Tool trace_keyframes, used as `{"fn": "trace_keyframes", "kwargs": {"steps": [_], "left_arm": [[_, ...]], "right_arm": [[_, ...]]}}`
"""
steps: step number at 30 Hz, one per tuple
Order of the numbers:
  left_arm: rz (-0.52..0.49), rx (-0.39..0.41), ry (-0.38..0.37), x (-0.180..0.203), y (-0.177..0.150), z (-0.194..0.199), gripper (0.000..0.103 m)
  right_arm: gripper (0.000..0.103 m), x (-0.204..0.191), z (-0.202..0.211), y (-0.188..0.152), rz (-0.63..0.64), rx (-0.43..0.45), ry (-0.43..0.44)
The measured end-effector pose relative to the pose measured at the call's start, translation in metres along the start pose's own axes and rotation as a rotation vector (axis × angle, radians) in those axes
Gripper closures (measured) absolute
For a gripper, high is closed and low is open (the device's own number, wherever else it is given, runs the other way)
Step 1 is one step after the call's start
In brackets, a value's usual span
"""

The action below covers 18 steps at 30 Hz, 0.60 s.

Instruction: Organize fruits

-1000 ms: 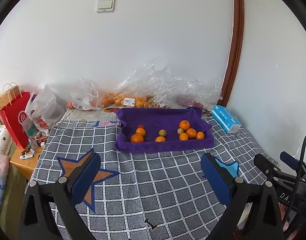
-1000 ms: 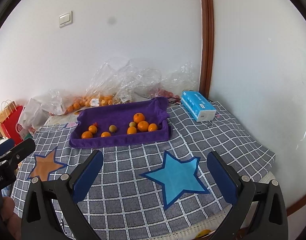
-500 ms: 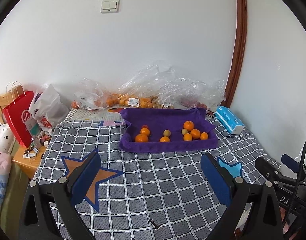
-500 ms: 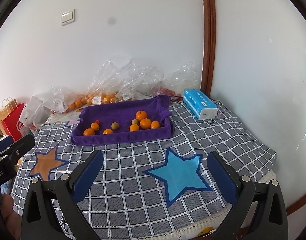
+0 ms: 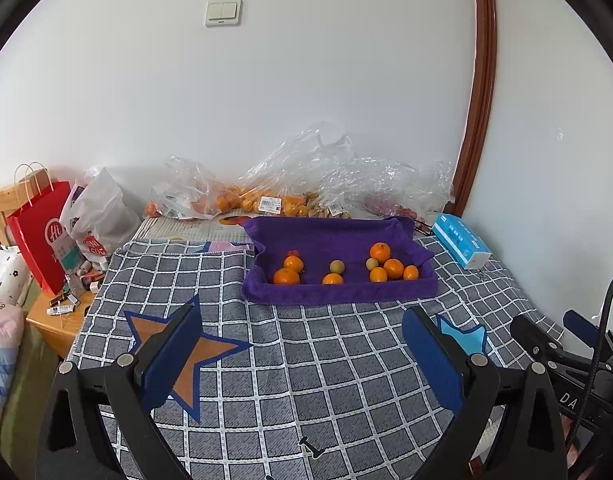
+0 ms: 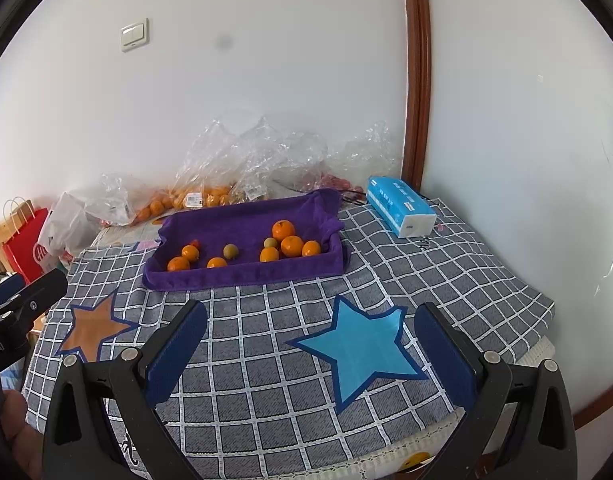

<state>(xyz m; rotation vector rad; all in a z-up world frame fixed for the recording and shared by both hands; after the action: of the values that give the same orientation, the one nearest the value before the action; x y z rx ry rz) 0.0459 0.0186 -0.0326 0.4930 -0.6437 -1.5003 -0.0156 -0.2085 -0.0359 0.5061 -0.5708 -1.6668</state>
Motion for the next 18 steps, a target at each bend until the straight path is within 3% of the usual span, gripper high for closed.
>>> {"fn": "trace_keyframes", "kwargs": {"steps": [18], "left_arm": [[0.003,0.000,-0.003,-0.0006,0.0000,0.0004,0.002]], "right_arm": [[0.001,0.0002,0.0009,0.0004,-0.004,-0.001,-0.001]]}}
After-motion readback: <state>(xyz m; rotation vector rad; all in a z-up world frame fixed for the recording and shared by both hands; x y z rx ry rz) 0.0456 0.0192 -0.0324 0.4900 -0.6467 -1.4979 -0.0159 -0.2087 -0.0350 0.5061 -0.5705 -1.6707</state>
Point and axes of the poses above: each gripper's, at about its wrist camera, not at the fingertips, and z roughly against the way its jaws point, x to its right, y to its top, the point moved 6 cm from there along -z, roughly the way its jaws point, and after that the axes turned 14 degrees about -x, right-handed, at the moved point
